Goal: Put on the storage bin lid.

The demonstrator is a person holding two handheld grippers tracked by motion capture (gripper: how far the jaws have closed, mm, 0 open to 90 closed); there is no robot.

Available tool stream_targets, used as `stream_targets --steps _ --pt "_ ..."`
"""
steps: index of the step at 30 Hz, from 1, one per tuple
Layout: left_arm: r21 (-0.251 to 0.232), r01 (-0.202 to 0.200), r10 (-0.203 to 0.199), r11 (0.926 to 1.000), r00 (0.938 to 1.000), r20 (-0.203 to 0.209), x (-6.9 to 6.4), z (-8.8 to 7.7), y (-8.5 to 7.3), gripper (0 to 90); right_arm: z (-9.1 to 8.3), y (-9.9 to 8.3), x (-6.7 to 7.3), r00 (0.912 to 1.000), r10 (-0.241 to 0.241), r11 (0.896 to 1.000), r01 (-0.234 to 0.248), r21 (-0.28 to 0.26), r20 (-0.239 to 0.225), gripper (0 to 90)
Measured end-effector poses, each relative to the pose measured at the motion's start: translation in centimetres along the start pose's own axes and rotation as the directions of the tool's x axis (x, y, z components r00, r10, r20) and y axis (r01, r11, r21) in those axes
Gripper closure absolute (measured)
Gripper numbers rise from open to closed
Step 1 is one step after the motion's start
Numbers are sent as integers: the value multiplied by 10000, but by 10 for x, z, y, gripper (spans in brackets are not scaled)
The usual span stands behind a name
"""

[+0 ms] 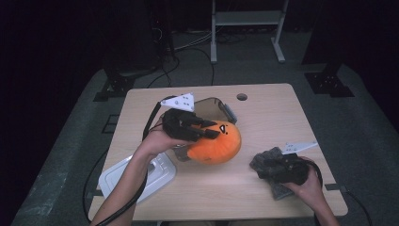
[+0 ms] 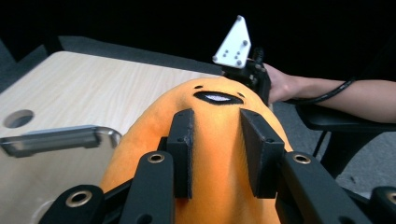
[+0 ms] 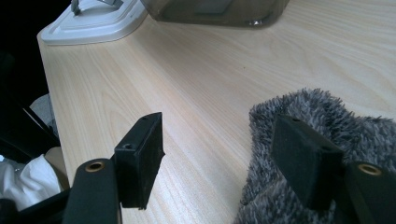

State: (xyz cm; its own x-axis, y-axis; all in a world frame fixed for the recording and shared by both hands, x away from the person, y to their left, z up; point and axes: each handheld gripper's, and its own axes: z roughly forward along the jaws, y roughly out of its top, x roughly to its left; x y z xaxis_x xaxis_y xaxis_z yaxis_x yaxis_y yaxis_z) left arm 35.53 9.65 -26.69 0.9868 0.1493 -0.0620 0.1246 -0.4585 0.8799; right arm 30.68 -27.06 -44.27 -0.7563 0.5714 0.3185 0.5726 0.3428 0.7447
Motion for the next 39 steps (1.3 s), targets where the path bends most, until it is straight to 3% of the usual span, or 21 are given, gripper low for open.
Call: stream_targets --steps 7,23,35,39 --pt "154 13 -7 9999 9994 -352 9 -9 10 672 1 1 0 10000 -16 10000 17 44 -15 333" --pt "81 364 -355 9993 9949 -946 29 -21 12 677 0 1 1 10000 -58 10000 58 11 31 333" --pt "170 686 -646 9975 9826 -1744 53 -32 10 677 -2 1 1 10000 -65 10000 65 -28 18 333" --pt "96 865 -828 9962 9759 -2018 63 -35 8 677 -2 1 1 10000 -93 10000 93 -30 3 333"
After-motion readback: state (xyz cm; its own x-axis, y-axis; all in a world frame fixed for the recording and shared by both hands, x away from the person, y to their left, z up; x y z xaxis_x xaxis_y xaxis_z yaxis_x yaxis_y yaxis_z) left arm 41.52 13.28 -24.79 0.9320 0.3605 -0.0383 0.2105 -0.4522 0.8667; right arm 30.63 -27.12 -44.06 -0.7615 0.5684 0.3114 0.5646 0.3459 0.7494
